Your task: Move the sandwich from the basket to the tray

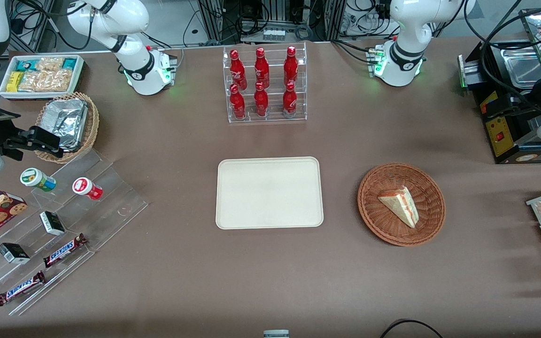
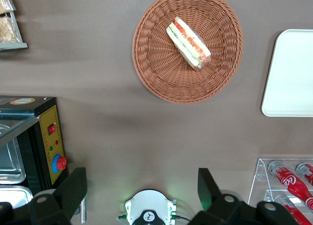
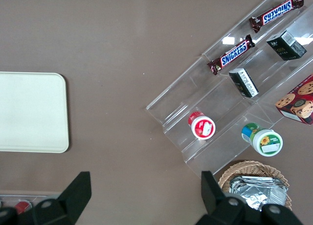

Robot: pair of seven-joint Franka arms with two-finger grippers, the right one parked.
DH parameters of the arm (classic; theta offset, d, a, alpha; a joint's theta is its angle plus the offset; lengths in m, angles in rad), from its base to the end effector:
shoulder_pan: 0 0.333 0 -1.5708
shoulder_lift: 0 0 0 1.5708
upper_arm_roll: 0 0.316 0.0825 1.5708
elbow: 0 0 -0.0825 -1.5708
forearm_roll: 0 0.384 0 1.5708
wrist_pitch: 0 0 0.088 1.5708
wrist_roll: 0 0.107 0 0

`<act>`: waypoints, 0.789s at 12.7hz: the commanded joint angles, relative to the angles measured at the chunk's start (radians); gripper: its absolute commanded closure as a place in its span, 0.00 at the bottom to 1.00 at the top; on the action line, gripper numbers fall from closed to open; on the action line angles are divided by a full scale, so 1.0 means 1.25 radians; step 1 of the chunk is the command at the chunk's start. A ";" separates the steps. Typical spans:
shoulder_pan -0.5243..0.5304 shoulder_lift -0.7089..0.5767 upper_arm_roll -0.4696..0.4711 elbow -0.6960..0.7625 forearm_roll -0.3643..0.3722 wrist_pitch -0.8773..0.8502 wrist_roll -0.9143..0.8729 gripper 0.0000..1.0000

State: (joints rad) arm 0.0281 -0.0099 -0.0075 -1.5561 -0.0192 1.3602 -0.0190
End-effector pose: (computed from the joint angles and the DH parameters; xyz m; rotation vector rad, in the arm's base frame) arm 0.5279 0.0085 0.6203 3.1084 0.0580 -0.2899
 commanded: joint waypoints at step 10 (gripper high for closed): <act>-0.014 0.082 0.005 -0.105 0.040 0.180 -0.292 0.00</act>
State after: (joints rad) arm 0.0244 0.1070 -0.0070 -1.6149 0.0124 1.5100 -0.2473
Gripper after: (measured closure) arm 0.000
